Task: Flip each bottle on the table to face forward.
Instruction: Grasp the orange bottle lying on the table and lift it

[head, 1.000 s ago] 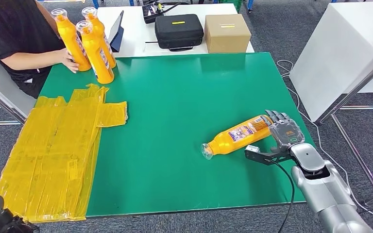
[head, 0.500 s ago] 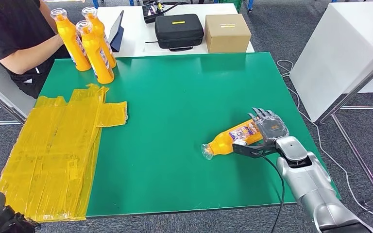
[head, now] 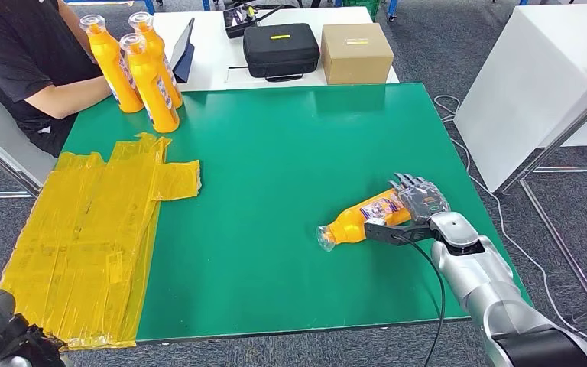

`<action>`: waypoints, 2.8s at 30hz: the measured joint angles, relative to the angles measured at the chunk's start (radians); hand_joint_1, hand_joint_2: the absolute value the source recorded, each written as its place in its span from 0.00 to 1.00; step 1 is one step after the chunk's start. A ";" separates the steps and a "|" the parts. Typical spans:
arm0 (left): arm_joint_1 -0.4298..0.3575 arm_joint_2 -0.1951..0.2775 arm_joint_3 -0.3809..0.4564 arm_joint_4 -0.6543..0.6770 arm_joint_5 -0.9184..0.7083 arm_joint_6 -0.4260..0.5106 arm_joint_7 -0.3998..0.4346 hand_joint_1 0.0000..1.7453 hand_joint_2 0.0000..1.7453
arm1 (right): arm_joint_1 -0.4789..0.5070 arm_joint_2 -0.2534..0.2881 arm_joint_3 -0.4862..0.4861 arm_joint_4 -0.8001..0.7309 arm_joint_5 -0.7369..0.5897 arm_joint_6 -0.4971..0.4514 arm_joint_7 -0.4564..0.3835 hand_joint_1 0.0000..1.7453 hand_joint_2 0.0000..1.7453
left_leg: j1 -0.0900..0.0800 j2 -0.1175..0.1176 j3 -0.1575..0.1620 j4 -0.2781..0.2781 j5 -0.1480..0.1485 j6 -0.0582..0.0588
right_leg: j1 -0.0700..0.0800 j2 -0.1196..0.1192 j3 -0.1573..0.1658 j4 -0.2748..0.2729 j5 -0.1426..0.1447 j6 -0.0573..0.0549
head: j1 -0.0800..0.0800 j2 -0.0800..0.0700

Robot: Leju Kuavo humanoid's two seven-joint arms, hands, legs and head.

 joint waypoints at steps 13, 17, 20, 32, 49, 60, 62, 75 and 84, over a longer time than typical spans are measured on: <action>-0.003 0.000 0.001 0.017 0.021 -0.010 0.000 0.00 0.00 | -0.080 -0.028 0.042 0.169 0.021 0.052 -0.011 1.00 1.00 | 0.000 -0.002 0.010 0.001 -0.001 0.003 | -0.001 -0.002 0.002 -0.001 -0.001 0.004 | 0.000 0.000; -0.001 -0.001 0.003 0.020 0.019 -0.011 0.000 0.00 0.00 | -0.081 -0.039 0.043 0.180 0.012 0.055 -0.019 1.00 1.00 | 0.000 -0.002 0.010 0.002 -0.001 0.003 | -0.001 -0.002 0.003 -0.001 -0.001 0.004 | 0.000 0.000; 0.000 -0.002 0.006 0.020 0.018 -0.013 0.000 0.00 0.00 | -0.080 -0.044 0.045 0.184 0.009 0.055 -0.019 1.00 1.00 | 0.000 -0.002 0.010 0.002 -0.002 0.003 | -0.001 -0.002 0.003 -0.002 -0.001 0.004 | 0.000 0.000; 0.012 -0.007 0.016 0.022 0.012 -0.011 0.000 0.00 0.00 | -0.036 -0.043 0.045 0.168 -0.091 -0.029 -0.025 1.00 1.00 | 0.000 -0.003 0.010 0.003 -0.002 0.003 | -0.001 -0.002 0.011 -0.002 -0.001 0.005 | 0.000 0.000; 0.135 -0.056 -0.038 0.136 0.187 -0.186 0.162 0.00 0.75 | 0.229 0.118 -0.006 -0.575 -0.564 0.017 0.000 1.00 1.00 | 0.002 -0.001 -0.001 0.003 -0.001 0.002 | 0.001 0.000 0.002 -0.001 0.000 0.005 | 0.000 0.000; 0.074 -0.085 -0.130 0.203 0.252 -0.220 0.191 0.00 1.00 | 0.155 0.229 0.060 -0.565 -0.715 -0.045 -0.019 1.00 1.00 | 0.001 -0.001 -0.003 0.003 -0.001 0.003 | 0.001 0.000 0.000 -0.001 0.000 0.006 | 0.000 0.000; 0.054 -0.091 -0.159 0.218 0.268 -0.224 0.192 0.00 1.00 | 0.131 0.258 0.080 -0.535 -0.721 -0.079 -0.018 1.00 1.00 | 0.001 0.000 -0.003 0.003 0.000 0.003 | 0.001 0.000 0.000 0.000 0.000 0.006 | 0.000 0.000; -0.058 -0.123 -0.264 0.291 0.316 -0.228 0.198 0.00 1.00 | -0.008 0.487 0.229 -0.281 -0.672 -0.141 0.035 1.00 1.00 | 0.002 0.000 -0.005 0.003 0.000 0.003 | 0.001 0.001 -0.002 0.000 0.000 0.006 | 0.000 0.000; -0.081 -0.127 -0.266 0.306 0.315 -0.224 0.198 0.00 1.00 | -0.034 0.585 0.321 -0.111 -0.647 -0.148 0.042 1.00 1.00 | 0.002 0.000 -0.006 0.003 0.000 0.003 | 0.001 0.000 -0.003 0.001 0.000 0.005 | 0.000 0.000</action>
